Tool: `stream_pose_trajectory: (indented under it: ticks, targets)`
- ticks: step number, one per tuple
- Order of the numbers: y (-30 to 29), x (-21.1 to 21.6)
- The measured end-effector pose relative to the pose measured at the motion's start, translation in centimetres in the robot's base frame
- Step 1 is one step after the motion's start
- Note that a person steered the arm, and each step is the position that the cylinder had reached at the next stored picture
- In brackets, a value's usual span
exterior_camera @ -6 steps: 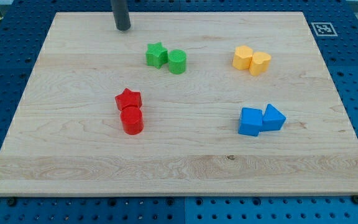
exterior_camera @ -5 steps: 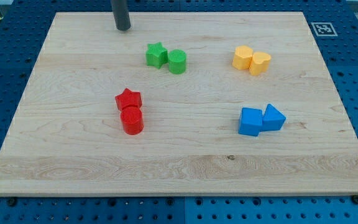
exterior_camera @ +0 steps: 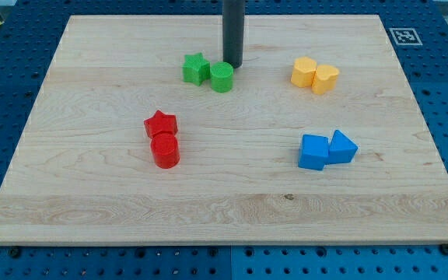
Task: Separate the green blocks
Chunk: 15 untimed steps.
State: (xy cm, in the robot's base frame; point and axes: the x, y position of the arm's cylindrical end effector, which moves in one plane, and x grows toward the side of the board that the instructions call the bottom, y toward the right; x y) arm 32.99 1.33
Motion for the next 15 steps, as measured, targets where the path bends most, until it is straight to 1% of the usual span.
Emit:
stream_pose_trajectory:
  ticks: [2, 3, 4, 5, 6, 8, 10, 13, 15]
  targets:
    - [-0.3, 4.1]
    - [-0.4, 4.3]
    - [-1.3, 1.7]
    - [-4.7, -0.6]
    - [-5.3, -0.6]
    - [-2.1, 4.1]
    - [-2.9, 4.1]
    - [-5.9, 2.4]
    - [-6.0, 2.7]
